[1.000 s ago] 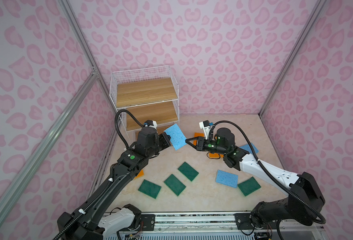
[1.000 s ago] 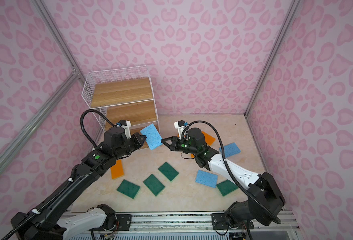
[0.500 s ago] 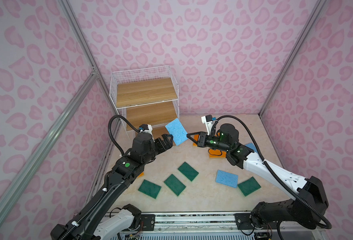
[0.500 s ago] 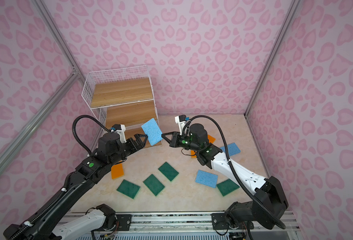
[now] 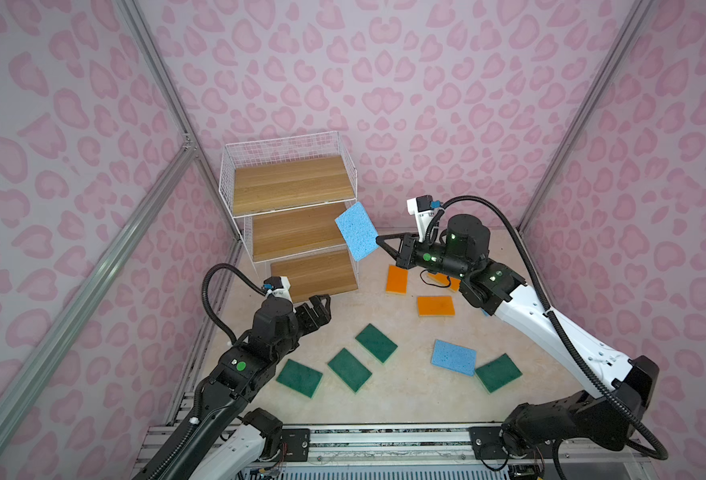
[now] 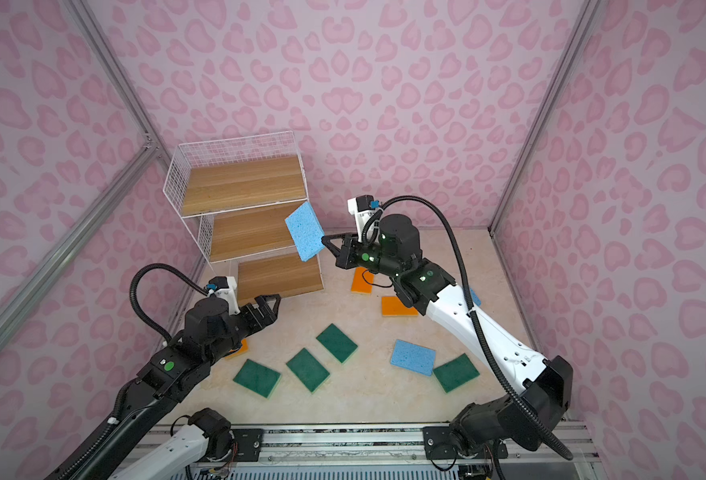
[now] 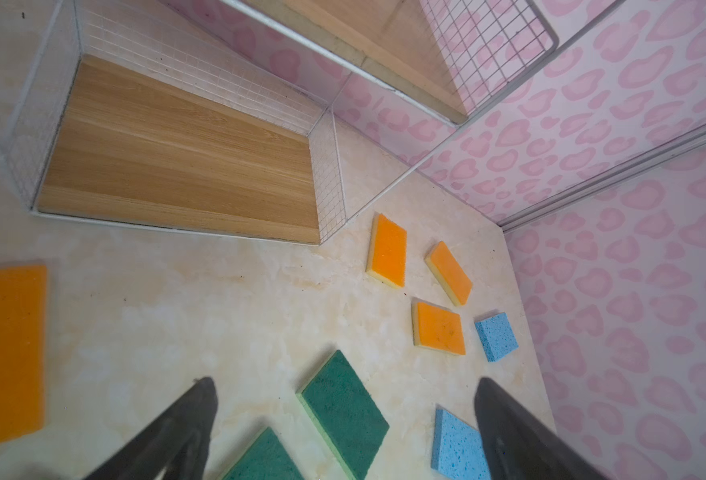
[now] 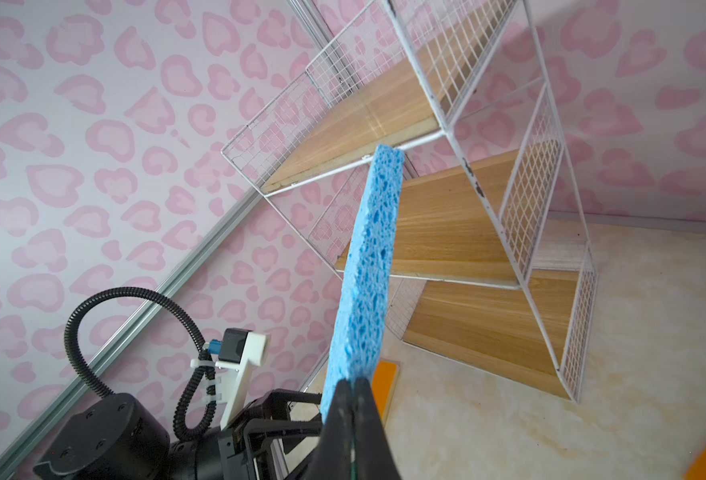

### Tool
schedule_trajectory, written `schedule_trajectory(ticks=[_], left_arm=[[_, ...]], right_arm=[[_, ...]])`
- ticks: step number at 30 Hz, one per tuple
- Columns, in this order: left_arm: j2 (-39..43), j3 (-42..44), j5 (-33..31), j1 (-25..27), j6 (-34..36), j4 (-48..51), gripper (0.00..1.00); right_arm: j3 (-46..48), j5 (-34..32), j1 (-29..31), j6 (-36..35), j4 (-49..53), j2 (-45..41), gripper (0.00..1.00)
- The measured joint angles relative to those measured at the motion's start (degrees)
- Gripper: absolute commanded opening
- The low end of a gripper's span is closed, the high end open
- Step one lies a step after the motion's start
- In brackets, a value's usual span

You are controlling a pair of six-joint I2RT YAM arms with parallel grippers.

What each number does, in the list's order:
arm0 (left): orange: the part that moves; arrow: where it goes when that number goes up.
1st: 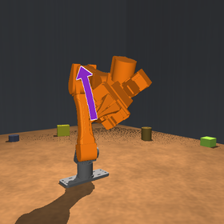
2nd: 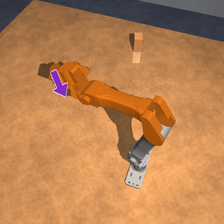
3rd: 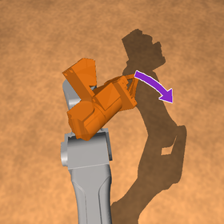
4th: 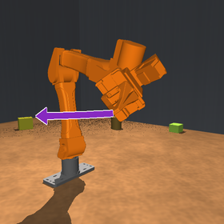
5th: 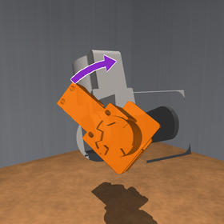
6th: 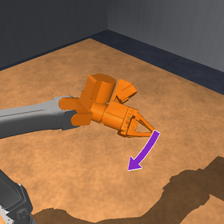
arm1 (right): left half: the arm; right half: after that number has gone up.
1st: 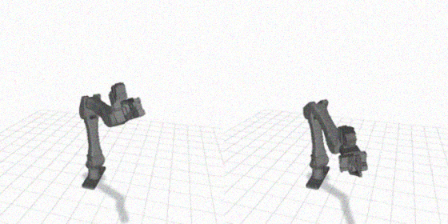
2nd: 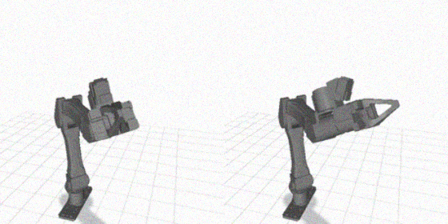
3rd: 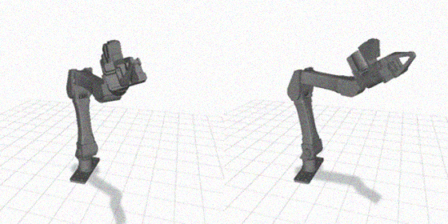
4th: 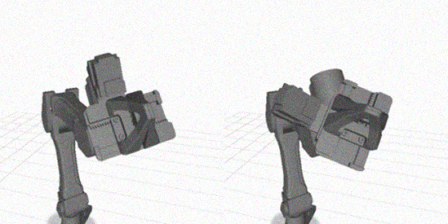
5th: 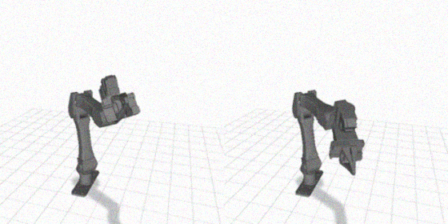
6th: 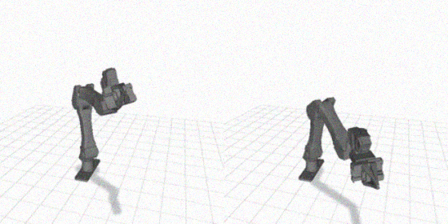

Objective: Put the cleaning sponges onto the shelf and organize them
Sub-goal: 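Open the left gripper and carry the blue sponge up with the right gripper, then lower the blue sponge onto the top shelf and open the right gripper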

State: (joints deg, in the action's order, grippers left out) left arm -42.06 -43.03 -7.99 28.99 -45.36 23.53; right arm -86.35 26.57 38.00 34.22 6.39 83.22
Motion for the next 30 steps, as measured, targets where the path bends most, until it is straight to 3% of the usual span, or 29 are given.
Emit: schedule_trajectory(ticks=[14, 23, 30], left_arm=[[1.6, 6.1, 0.1, 0.0, 3.2, -0.4, 0.97], [3.0, 7.5, 0.2, 0.0, 4.9, -1.2, 0.98], [3.2, 8.3, 0.3, 0.0, 5.0, -1.2, 0.97]], right_arm=[[-33.7, -2.1, 1.7, -7.0, 9.6, 18.8, 0.0], [-47.3, -2.6, 2.4, -8.0, 11.0, 28.6, 0.0], [-52.7, -4.8, 2.1, -8.0, 12.3, 33.9, 0.0]])
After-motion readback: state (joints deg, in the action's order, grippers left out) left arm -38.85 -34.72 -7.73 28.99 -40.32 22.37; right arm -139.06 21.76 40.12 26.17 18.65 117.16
